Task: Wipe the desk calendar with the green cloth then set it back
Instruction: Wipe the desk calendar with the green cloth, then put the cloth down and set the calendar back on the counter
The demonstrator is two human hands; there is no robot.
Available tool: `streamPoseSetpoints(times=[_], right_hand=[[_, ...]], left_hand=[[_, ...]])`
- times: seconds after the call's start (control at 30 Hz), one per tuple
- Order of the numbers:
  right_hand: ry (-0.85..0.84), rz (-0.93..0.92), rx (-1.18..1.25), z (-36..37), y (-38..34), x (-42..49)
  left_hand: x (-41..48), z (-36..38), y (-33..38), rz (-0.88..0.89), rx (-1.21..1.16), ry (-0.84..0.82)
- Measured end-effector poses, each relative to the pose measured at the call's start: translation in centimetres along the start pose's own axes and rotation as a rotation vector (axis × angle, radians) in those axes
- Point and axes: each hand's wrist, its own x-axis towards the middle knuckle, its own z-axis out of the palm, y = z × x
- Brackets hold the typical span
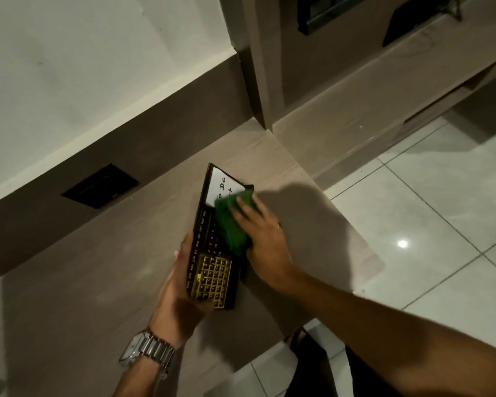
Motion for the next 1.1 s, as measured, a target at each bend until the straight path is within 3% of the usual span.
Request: streamPoseSetpoints(times=[0.13, 0.27, 0.4, 0.5, 0.63, 0.7, 0.77, 0.93, 1.1], right_hand=[[-0.207, -0.241, -0.079, 0.6, -2.0, -8.4], [-0.320, -0.222, -0.043, -0.1, -1.9, -10.0], [-0.346, -0.179, 0.196, -2.2, -0.9, -8.5], [-0.257, -0.038, 0.401, -4.0, 0.1, -7.8], [-0.065, 0.101, 0.530, -7.2, 2.2, -4.9], [0.008, 0.124, 0.496, -9.0, 4.5, -2.8], [0.102, 0.142, 0.429, -10.3, 7.4, -0.7], [0.196, 0.225, 0.224, -11.2, 13.7, 4.5], [0.080, 0.203, -0.110, -10.3, 18.3, 9.6]], left_hand=[[0.1, 0.0, -0.3, -0.003, -0.013, -0.010], [0.1, 0.0, 0.0, -0.015, 0.025, -0.011], [0.1, -0.5, 0.1, -0.097, 0.015, -0.039], [0.0, -1.3, 0.2, -0.093, 0.202, -0.054], [0.8, -1.3, 3.2, 0.061, 0.437, 0.181], [2.2, 0.7, 5.5, 0.251, 0.470, 0.277], [4.0, 3.6, 7.6, 0.360, 0.524, 0.268], [9.4, 12.1, 8.3, 0.320, 0.683, 0.051], [12.3, 16.9, 5.3, 0.301, 0.644, -0.055]])
